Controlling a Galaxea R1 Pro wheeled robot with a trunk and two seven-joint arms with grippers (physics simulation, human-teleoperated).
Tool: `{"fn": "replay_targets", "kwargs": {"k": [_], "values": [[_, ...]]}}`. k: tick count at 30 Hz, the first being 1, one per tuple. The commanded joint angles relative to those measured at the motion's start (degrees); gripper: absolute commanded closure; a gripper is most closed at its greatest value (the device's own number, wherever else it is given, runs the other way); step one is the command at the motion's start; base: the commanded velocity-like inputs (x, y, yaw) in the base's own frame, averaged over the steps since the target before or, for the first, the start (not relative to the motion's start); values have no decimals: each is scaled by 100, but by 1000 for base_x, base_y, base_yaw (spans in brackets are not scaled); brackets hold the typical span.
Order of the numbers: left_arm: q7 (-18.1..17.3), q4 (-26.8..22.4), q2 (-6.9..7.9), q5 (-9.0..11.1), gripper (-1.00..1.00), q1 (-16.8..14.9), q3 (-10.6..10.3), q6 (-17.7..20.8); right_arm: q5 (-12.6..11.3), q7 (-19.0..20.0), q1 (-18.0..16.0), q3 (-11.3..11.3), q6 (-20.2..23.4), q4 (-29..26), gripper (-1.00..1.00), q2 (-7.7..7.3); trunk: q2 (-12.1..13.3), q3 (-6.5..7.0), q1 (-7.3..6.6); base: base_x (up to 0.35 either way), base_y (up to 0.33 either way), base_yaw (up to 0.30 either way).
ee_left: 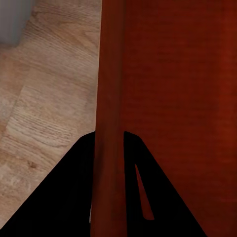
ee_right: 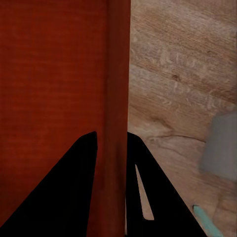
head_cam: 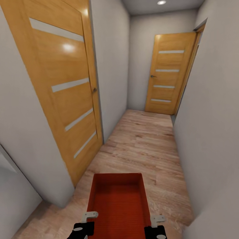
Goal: Move the two storage containers from the living room to the garage. In the garage, place one container on the floor and stack the other container on top of it (either order is fine).
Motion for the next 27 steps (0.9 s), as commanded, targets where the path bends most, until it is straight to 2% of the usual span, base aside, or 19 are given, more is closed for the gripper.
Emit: {"fn": "replay_targets", "kwargs": {"k": [1, 14, 27], "values": [[11, 1, -6, 76, 100, 3, -385, 29, -33, -42, -8, 48, -26, 12, 100, -2, -3, -6, 3, 322, 0, 0], [5, 1, -5, 78, 100, 3, -385, 29, -33, -42, -8, 45, -25, 13, 100, -2, -3, -6, 3, 322, 0, -11], [5, 1, -5, 79, 100, 3, -385, 29, -33, -42, -8, 48, -24, 17, 100, -2, -3, -6, 3, 322, 0, -262]]}}
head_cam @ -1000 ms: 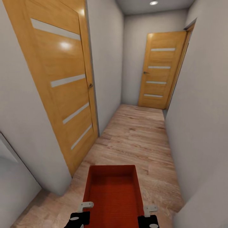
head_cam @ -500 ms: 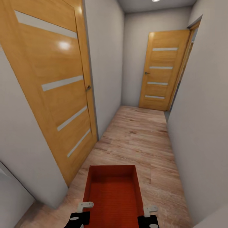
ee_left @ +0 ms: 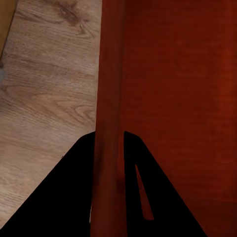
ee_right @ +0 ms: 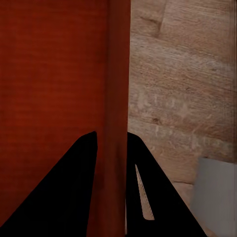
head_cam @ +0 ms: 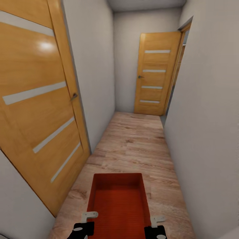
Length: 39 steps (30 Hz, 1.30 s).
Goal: Move the two storage containers from the living room to the garage. In the garage, place one container on the floor and stack the other container on top of it (either order is fine).
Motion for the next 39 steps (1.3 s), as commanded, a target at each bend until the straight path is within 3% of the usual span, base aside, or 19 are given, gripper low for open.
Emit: {"fn": "replay_targets", "kwargs": {"k": [1, 8, 39], "values": [[5, -3, -5, 74, 100, 4, -380, 29, -41, -48, -10, 57, -24, 14, 100, -1, -3, -6, 3, 322, 0, -283], [5, -3, -5, 72, 100, 4, -380, 31, -41, -48, -10, 57, -24, 13, 100, -1, -3, -6, 3, 322, 0, -244], [5, 6, -5, 74, 100, 4, -380, 32, -41, -48, -10, 57, -24, 13, 100, -1, -3, -6, 3, 322, 0, -4]]}}
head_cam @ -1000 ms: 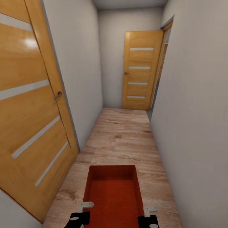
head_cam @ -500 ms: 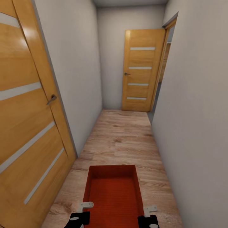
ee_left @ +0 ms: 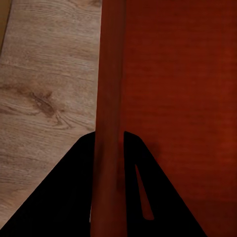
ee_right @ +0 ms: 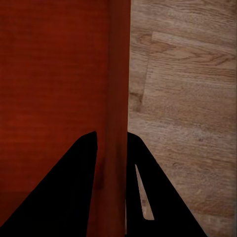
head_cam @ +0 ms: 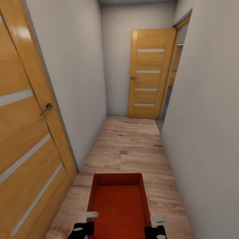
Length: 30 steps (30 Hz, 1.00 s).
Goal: Move the two storage containers from the living room to the garage. In the garage, place one container on the floor and stack the other container on top of it (either order is fine).
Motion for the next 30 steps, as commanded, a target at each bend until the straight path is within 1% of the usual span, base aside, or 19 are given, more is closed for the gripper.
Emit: {"fn": "replay_targets", "kwargs": {"k": [1, 30], "values": [[10, 3, -6, 85, 100, 3, -389, 29, -25, -46, -9, 44, -24, 9, 100, -3, -3, -6, 3, 322, 0, 0], [10, 3, -11, 86, 100, 3, -389, 29, -25, -49, -9, 44, -21, 10, 100, -3, -3, -6, 3, 322, 0, -6]]}}
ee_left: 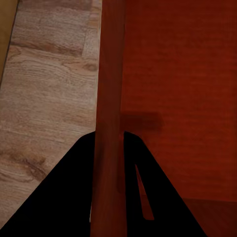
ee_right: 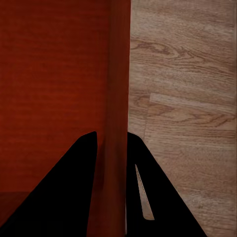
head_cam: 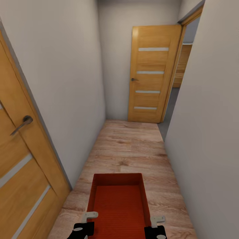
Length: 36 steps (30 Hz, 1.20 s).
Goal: Move the two storage containers from the living room to the garage. In the garage, place one container on the floor and stack the other container on top of it (either order is fine).
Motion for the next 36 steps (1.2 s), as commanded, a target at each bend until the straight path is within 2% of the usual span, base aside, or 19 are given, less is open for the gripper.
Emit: {"fn": "replay_targets", "kwargs": {"k": [1, 11, 36], "values": [[-1, 0, -8, 80, 100, 4, -388, 30, -28, -51, -9, 45, -22, 12, 100, -1, -3, -6, 3, 322, 0, -181], [-1, -1, -6, 80, 100, 4, -388, 30, -28, -47, -9, 45, -22, 11, 100, -1, -3, -6, 3, 322, 0, -203], [-1, 0, -10, 80, 100, 4, -388, 30, -28, -46, -9, 45, -26, 12, 100, -1, -3, -6, 3, 322, 0, -3]]}}
